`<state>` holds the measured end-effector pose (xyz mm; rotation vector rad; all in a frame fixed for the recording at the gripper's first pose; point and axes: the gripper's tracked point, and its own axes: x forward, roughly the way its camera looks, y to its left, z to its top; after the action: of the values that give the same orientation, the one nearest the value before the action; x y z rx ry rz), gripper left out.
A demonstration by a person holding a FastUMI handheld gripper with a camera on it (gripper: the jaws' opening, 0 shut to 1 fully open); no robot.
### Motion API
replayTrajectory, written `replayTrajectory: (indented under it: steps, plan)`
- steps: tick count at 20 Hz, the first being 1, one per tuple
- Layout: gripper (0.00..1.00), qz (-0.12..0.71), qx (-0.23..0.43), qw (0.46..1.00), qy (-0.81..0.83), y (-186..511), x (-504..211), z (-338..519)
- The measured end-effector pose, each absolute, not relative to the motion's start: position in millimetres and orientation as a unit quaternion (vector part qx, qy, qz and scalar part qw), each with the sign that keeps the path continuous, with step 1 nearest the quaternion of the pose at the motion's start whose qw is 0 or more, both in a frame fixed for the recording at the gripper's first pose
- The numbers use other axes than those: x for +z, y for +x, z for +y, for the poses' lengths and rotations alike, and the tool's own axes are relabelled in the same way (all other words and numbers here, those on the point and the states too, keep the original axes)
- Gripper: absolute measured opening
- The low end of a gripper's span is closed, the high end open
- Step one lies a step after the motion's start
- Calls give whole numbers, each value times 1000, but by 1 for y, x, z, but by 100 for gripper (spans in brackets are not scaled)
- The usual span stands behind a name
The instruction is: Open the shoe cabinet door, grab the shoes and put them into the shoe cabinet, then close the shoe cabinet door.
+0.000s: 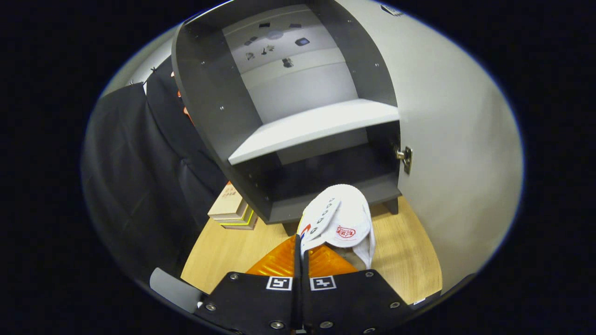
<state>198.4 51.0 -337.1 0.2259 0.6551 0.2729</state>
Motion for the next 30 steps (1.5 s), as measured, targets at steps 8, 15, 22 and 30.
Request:
replayTrajectory:
  steps: [8,15,22,30]
  plan:
    - [0,272,163,943,102,262,-243,62]
    - [0,277,167,941,102,253,-236,62]
    - [0,278,175,939,103,260,-215,64]
    - [0,241,181,949,95,287,-186,68]
